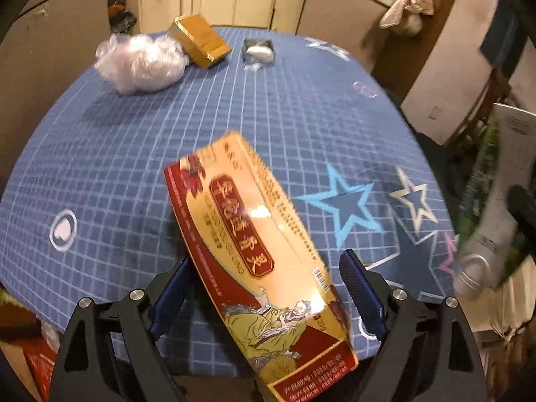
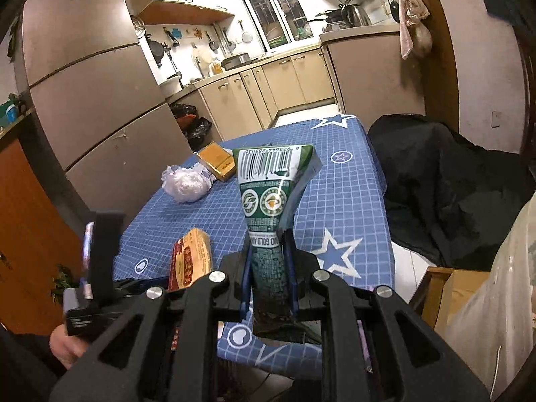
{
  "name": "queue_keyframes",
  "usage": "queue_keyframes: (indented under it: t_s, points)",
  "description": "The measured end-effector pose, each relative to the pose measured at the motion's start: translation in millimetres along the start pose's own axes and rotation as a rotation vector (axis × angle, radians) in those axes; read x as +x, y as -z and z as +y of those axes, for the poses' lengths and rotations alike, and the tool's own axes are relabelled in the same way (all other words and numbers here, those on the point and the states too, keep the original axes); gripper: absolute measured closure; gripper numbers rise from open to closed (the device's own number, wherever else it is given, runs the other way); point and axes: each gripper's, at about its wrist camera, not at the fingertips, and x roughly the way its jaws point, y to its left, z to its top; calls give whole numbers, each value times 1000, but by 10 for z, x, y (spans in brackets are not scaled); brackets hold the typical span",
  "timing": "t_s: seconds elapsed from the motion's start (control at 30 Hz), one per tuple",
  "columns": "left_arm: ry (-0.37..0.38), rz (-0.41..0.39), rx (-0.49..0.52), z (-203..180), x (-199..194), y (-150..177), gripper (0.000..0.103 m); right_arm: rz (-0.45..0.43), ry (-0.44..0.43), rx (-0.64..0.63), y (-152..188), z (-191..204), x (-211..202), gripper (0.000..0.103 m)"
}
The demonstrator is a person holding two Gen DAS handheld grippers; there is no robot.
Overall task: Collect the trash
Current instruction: 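Grasp the red-gold medicine box with the left tool while the right tool grasps the green snack pouch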
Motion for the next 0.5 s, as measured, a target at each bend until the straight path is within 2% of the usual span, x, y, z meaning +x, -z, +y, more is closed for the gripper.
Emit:
queue_keyframes:
  t_s: [0.07,0.17,0.33,0.43,0.5]
  points:
    - [-23,-20,39,-28,9,38,16,7,-9,1,31,8,12,87]
    - [-13,-31,134,-8,-28,90,19,48,-39,-8,27,73,108,87]
    - [-93,-67,274,321,-94,-56,27,247,-30,-70,-161,267,531,87]
    - [-134,-74,295,586,-66,-199,27,345,22,-98,-185,329,910,87]
    - [-142,-76,289,706,-22,-253,27,370,21,-106,-198,368,1105,83]
